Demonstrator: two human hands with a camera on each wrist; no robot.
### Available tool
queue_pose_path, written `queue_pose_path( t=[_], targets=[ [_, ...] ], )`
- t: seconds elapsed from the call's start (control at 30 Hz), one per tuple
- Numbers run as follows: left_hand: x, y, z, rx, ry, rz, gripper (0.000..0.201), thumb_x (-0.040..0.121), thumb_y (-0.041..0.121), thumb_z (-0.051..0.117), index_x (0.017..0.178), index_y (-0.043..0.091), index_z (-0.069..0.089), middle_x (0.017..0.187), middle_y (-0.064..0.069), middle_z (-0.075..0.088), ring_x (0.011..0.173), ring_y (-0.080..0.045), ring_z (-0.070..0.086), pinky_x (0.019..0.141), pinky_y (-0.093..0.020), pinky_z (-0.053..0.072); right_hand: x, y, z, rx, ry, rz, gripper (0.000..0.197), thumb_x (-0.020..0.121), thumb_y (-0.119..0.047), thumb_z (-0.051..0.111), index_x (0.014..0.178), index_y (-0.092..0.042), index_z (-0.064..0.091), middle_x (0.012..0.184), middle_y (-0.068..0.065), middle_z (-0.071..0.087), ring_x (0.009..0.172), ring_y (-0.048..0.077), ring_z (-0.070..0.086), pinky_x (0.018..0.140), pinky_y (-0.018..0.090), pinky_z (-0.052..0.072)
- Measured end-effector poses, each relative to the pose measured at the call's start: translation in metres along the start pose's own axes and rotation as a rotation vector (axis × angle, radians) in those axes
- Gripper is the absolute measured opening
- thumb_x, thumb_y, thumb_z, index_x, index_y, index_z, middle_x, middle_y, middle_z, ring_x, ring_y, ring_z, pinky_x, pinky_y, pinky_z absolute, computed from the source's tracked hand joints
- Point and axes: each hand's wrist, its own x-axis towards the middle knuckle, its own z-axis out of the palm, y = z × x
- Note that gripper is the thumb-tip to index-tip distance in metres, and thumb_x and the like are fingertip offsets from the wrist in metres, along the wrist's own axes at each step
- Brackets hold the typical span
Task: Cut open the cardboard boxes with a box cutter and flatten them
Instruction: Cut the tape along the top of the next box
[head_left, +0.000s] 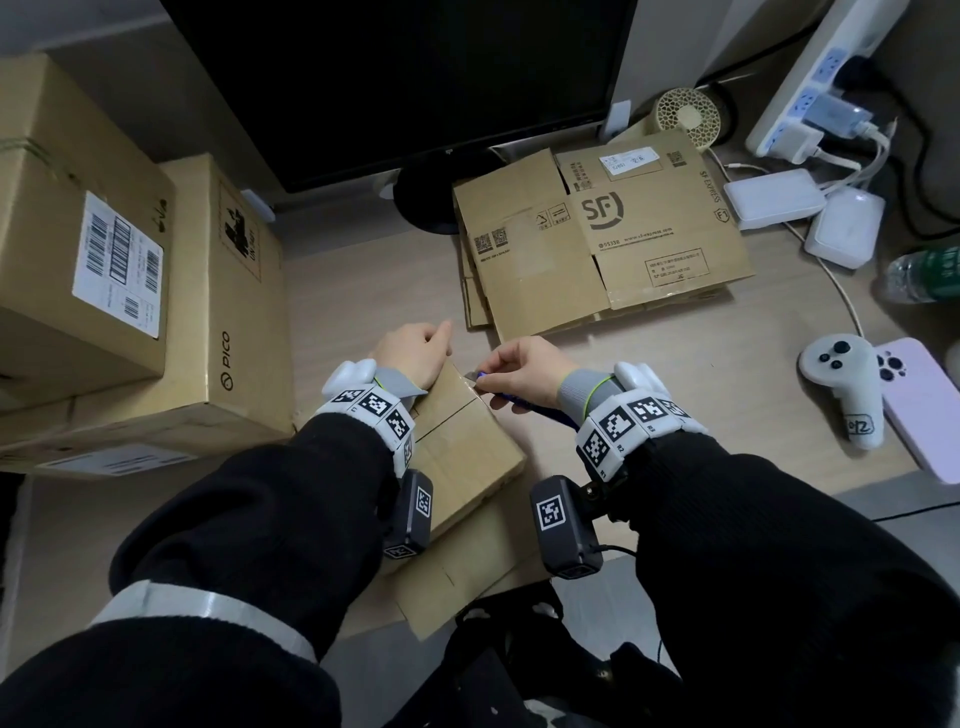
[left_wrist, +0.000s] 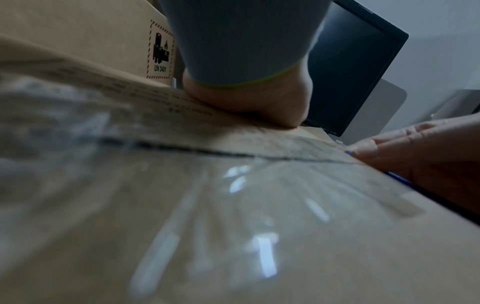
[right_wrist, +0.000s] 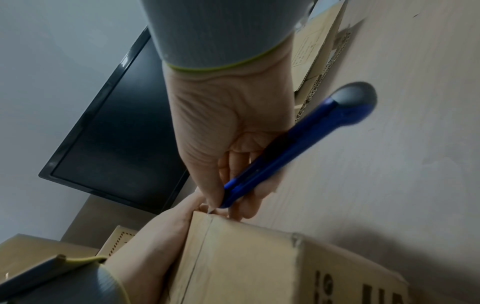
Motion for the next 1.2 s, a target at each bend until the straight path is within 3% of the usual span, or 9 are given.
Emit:
queue_pose_path(
  t=[0.17,0.3,0.47,0.63,0.73,0.9,1.0,1.2],
  targets=[
    [0.004,0.002,-0.002,-0.006,-0.005,-0.023,0.045,0.099,0.046,0.032,0.085,0.022,0.068,0.086,0.003,0.066,0.082,-0.020,0.055,0.069,-0.029,0.033,0.005,-0.002,-0.001,0.010,0.024,-0.007,0.012,0.091,-0.010,0.057,0.081,-0.017,0.053,0.079,0.001,0.069,0.061,0.013,0.060,0.052,0.022,0.041],
    [0.002,0.002,-0.004,-0.022,-0.061,-0.018,0.038,0.088,0.050,0.046,0.089,0.021,0.071,0.091,0.002,0.067,0.086,-0.021,0.056,0.067,-0.030,0.037,0.007,-0.003,0.000,-0.032,0.028,-0.022,0.009,0.092,-0.013,0.057,0.085,-0.018,0.054,0.079,0.000,0.068,0.062,0.012,0.061,0.052,0.022,0.046],
    [-0.002,0.001,-0.007,-0.152,-0.087,-0.030,0.017,0.081,0.036,0.061,0.085,0.024,0.073,0.091,0.006,0.068,0.088,-0.018,0.056,0.065,-0.027,0.035,0.006,-0.003,0.002,-0.059,0.020,-0.048,0.012,0.091,-0.012,0.059,0.081,-0.019,0.055,0.083,0.005,0.068,0.064,0.013,0.064,0.052,0.025,0.051],
    [-0.005,0.002,-0.009,-0.216,-0.111,-0.037,0.015,0.077,0.036,0.062,0.078,0.025,0.073,0.087,0.006,0.068,0.089,-0.019,0.056,0.073,-0.029,0.038,0.004,-0.003,0.000,-0.059,0.011,-0.060,0.012,0.091,-0.013,0.060,0.081,-0.019,0.057,0.085,0.007,0.068,0.066,0.014,0.065,0.055,0.028,0.053],
    [-0.006,0.003,-0.009,-0.226,-0.109,-0.049,0.015,0.076,0.034,0.061,0.076,0.025,0.073,0.085,0.006,0.068,0.088,-0.019,0.057,0.068,-0.027,0.037,0.004,-0.003,0.002,-0.059,0.008,-0.057,0.011,0.091,-0.014,0.061,0.082,-0.019,0.057,0.083,0.005,0.067,0.067,0.015,0.064,0.054,0.028,0.053],
    [-0.009,0.008,-0.011,-0.255,-0.128,-0.080,0.033,0.059,0.042,0.054,0.078,0.023,0.073,0.087,0.002,0.070,0.083,-0.018,0.057,0.063,-0.024,0.035,0.006,-0.004,0.000,-0.094,0.019,-0.059,0.012,0.088,-0.011,0.064,0.078,-0.018,0.062,0.072,0.003,0.064,0.063,0.015,0.060,0.050,0.024,0.048],
    [-0.010,0.009,-0.010,-0.238,-0.112,-0.098,0.026,0.065,0.039,0.059,0.079,0.021,0.073,0.079,0.000,0.068,0.074,-0.017,0.053,0.062,-0.025,0.035,0.007,-0.007,-0.002,-0.103,-0.001,-0.050,0.008,0.085,-0.009,0.067,0.079,-0.014,0.066,0.068,0.007,0.063,0.060,0.017,0.057,0.048,0.022,0.046],
    [-0.013,0.011,-0.009,-0.172,-0.063,-0.086,0.026,0.064,0.039,0.055,0.075,0.023,0.072,0.081,-0.002,0.070,0.067,-0.017,0.052,0.061,-0.027,0.038,0.003,-0.001,-0.006,-0.049,-0.046,-0.007,0.004,0.084,-0.008,0.069,0.087,-0.007,0.071,0.092,0.023,0.070,0.056,0.016,0.059,0.042,0.018,0.043]
  ],
)
